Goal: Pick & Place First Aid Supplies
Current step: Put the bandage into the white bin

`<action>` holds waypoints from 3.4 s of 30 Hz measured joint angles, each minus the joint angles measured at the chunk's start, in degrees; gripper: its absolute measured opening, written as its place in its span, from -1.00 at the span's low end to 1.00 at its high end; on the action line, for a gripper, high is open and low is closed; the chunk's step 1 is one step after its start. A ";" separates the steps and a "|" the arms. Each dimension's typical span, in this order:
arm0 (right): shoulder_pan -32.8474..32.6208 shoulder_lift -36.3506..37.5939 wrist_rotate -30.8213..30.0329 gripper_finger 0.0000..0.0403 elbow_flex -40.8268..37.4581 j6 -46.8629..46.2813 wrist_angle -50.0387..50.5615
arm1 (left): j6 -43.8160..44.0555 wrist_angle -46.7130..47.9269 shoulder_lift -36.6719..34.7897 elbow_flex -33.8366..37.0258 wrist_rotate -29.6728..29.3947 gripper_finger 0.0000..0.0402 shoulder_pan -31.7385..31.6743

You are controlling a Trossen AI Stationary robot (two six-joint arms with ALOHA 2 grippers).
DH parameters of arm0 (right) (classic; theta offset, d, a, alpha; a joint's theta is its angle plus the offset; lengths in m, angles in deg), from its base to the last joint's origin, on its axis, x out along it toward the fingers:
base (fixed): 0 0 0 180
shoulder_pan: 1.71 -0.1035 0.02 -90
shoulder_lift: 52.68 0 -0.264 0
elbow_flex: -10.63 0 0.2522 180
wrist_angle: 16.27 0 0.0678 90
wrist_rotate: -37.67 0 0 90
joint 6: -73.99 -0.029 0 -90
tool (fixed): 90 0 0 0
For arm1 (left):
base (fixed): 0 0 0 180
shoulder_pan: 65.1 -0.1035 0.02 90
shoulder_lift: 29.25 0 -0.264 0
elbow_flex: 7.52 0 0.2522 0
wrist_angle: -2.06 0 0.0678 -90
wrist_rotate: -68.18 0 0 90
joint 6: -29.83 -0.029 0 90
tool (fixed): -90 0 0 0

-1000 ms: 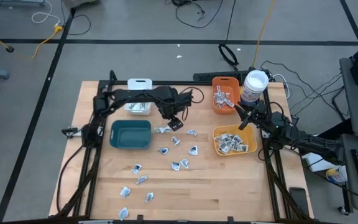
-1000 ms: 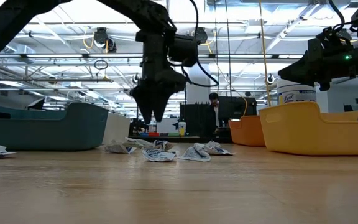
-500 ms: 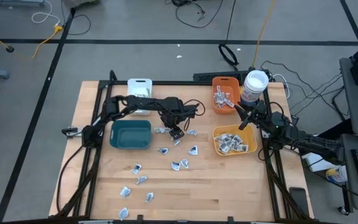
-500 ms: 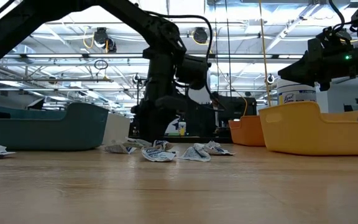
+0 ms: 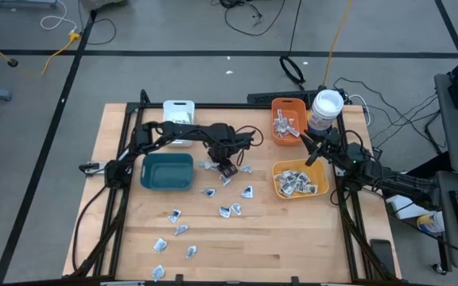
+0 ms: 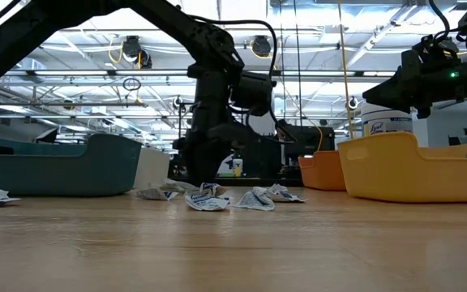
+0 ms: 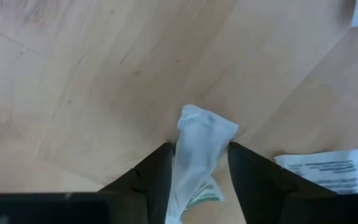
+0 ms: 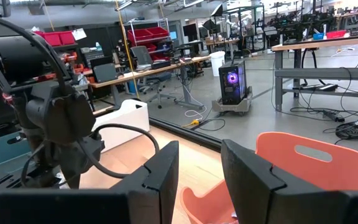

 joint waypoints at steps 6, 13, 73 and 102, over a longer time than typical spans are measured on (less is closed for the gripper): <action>-0.02 0.00 -0.01 -0.42 0.02 0.00 0.00 | 1.19 -1.17 0.00 0.00 2.06 -0.44 0.00; 0.00 0.00 0.01 -0.42 0.01 0.00 0.00 | -2.21 -1.05 0.00 0.00 2.29 -0.79 -0.23; 0.00 0.00 0.01 -0.42 0.02 0.00 0.02 | 9.41 -12.94 -31.62 28.08 -4.28 -1.00 -34.00; 0.00 0.02 0.00 -0.42 0.01 0.00 0.02 | 16.55 -15.05 -31.63 29.37 -3.80 0.20 -32.89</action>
